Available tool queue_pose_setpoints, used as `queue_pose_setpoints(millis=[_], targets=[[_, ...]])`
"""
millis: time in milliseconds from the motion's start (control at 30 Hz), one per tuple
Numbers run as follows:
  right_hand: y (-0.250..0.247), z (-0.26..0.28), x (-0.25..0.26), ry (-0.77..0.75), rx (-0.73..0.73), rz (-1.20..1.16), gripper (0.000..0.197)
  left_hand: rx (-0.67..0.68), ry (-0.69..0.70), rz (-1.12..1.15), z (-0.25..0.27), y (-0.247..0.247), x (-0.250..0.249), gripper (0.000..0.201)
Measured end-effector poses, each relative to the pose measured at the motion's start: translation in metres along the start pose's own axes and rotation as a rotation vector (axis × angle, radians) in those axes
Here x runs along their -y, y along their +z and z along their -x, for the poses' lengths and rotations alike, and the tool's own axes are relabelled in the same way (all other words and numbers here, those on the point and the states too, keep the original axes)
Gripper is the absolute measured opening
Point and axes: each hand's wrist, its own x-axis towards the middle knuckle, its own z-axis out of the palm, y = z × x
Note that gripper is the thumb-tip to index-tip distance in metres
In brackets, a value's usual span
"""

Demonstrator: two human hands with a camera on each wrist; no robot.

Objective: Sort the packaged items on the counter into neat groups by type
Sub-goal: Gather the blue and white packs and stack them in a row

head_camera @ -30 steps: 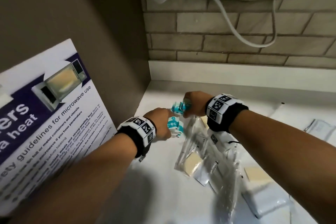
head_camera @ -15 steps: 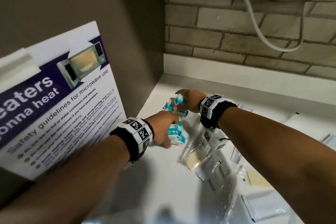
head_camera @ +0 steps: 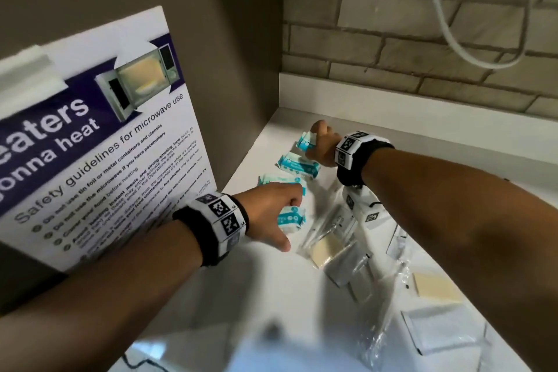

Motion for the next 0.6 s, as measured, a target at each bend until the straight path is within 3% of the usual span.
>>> queue_pose_setpoints(millis=[100, 267, 433, 600], targets=[[0.009, -0.006, -0.001, -0.031, 0.036, 0.077, 0.058, 0.087, 0.061, -0.048, 0.005, 0.011, -0.002, 0.06], [0.012, -0.01, -0.005, -0.096, 0.109, 0.272, 0.052, 0.016, 0.102, -0.138, 0.006, 0.016, 0.007, 0.073], [0.01, -0.005, -0.006, -0.206, 0.135, 0.36, 0.04, -0.023, 0.024, -0.164, -0.002, 0.011, 0.015, 0.088], [0.003, 0.007, -0.004, -0.328, 0.145, 0.27, 0.033, -0.005, -0.061, 0.013, -0.004, -0.001, 0.022, 0.079]])
